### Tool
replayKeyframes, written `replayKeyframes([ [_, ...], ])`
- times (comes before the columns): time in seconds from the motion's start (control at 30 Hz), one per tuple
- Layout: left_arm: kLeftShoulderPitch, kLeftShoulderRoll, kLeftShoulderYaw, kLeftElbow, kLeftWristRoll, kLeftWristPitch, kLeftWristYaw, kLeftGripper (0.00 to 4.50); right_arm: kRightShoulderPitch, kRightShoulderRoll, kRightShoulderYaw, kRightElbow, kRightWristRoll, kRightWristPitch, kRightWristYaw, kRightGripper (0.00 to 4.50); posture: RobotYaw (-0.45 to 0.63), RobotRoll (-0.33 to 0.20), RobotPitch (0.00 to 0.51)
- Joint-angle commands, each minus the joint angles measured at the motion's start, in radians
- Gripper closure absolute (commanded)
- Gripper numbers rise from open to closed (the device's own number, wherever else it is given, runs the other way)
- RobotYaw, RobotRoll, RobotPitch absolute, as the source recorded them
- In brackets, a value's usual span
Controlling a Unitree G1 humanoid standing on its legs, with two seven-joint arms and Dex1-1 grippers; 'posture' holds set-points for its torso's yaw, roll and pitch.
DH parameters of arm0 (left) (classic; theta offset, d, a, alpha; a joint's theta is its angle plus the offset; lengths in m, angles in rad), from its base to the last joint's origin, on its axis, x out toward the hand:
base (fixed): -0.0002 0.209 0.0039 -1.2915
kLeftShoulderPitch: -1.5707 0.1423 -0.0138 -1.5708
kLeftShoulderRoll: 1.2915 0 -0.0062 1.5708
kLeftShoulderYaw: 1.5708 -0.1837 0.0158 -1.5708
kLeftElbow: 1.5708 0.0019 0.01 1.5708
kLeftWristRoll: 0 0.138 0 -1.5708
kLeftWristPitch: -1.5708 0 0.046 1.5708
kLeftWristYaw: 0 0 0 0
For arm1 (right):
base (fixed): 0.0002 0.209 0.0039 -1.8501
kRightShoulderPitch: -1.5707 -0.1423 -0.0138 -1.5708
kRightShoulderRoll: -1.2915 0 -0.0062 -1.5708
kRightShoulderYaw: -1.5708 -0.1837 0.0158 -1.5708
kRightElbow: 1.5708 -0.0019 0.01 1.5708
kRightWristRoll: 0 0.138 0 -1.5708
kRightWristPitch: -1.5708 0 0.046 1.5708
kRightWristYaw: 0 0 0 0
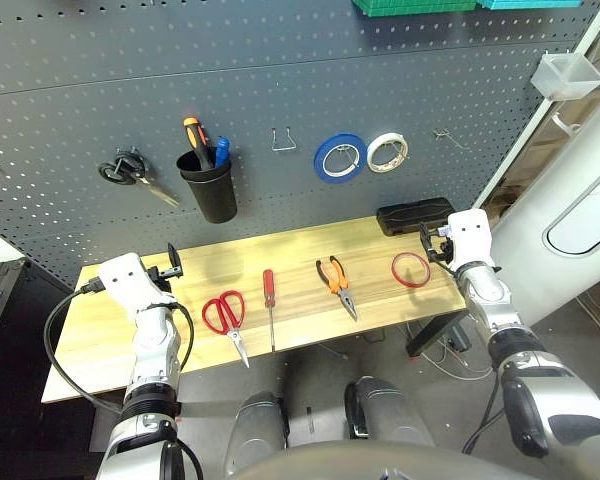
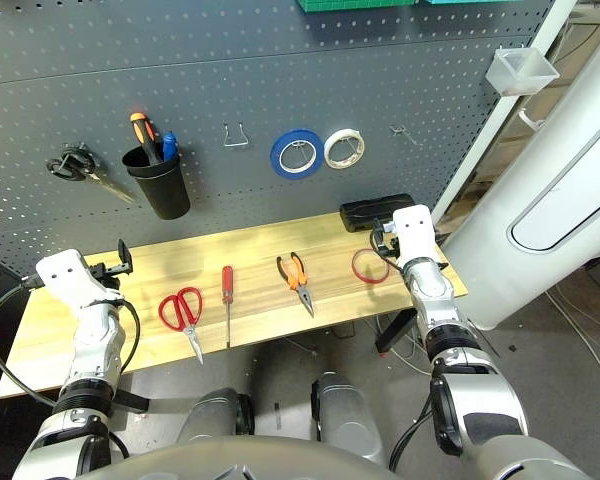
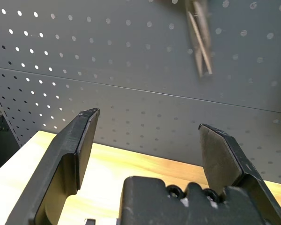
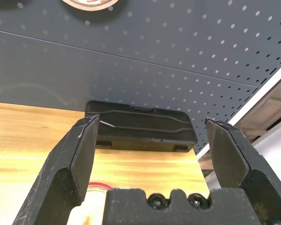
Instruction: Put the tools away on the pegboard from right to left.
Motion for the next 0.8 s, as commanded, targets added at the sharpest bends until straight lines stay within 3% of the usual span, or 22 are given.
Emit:
replayKeyframes([
  [0.03,0.014,-0.006,-0.004,-0.004,0.009,-0.009,0.011,0.03,0.011,-0.012,-0.012,-0.012,0.015,-0.005,0.013,0.00,0.01,0.000,0.000],
  [0.1,0.019,0.000,0.001,-0.015,0.002,-0.011,0.004,0.03,0.006,-0.012,-0.009,-0.021,0.024,0.001,0.046,0.00,0.01,0.000,0.000],
  [0.37,0.038,0.044,-0.022,-0.094,-0.160,0.049,-0.351,0.03,0.038,-0.049,0.008,-0.194,0.042,0.169,0.153,0.00,-0.03,0.000,0.014],
  [0.57,0.084,0.118,-0.056,-0.219,-0.236,0.140,-0.597,0.03,0.094,-0.101,0.042,-0.441,0.027,0.535,0.209,0.00,-0.05,0.000,0.042],
  [0.8,0.187,0.235,-0.157,-0.446,-0.316,0.312,-0.905,0.03,0.064,-0.137,0.111,-0.637,0.023,0.917,0.307,0.00,-0.07,0.000,0.092],
])
